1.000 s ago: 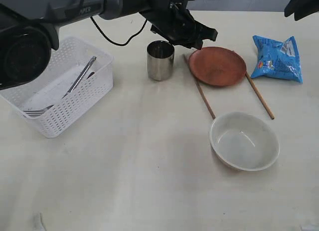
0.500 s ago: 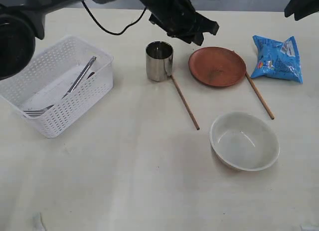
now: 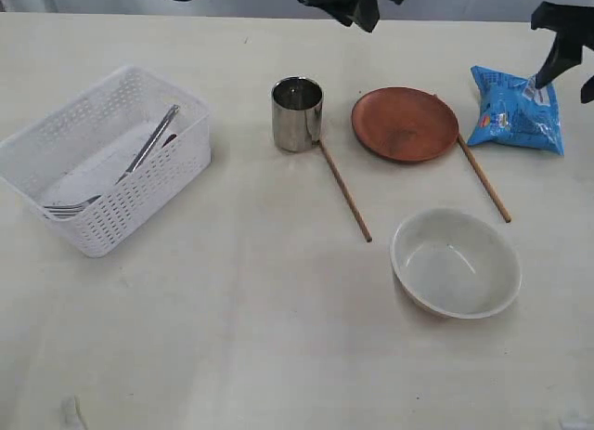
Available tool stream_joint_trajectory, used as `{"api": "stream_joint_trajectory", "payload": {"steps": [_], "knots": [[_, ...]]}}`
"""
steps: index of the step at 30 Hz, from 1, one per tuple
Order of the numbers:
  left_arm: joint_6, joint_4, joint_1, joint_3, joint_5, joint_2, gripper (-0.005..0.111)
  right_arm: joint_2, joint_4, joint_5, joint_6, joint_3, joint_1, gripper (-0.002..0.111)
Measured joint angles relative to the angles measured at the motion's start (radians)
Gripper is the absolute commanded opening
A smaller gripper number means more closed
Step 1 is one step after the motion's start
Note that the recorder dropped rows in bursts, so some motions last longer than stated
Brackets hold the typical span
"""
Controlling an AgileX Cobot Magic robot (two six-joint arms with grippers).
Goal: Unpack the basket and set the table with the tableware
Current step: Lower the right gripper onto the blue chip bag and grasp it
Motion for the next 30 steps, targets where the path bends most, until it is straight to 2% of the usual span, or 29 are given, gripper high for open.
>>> {"api": "stream_joint_trajectory", "payload": {"steps": [3, 14, 17, 18, 21, 30], "knots": [[0.0, 0.016, 0.0, 0.0, 0.021, -0.007, 0.029, 0.028, -0.046, -0.08, 0.063, -0.003, -0.002, 0.069], [0.004, 0.054, 0.0, 0.0, 0.025, -0.007, 0.029, 0.316, -0.058, -0.073, 0.067, -0.198, -0.007, 0.054], [0.006, 0.054, 0.006, 0.0, 0.012, -0.007, 0.029, 0.355, -0.058, -0.073, 0.052, -0.228, -0.006, 0.037], [0.006, 0.054, 0.008, 0.0, 0.006, -0.007, 0.029, 0.362, -0.058, -0.073, 0.047, -0.232, -0.006, 0.025], [0.006, 0.054, 0.014, 0.0, -0.004, -0.007, 0.029, 0.37, -0.058, -0.073, 0.021, -0.234, -0.006, 0.0], [0.008, 0.054, 0.02, 0.0, -0.009, -0.007, 0.029, 0.363, -0.038, -0.053, -0.016, -0.234, -0.006, 0.0]]}}
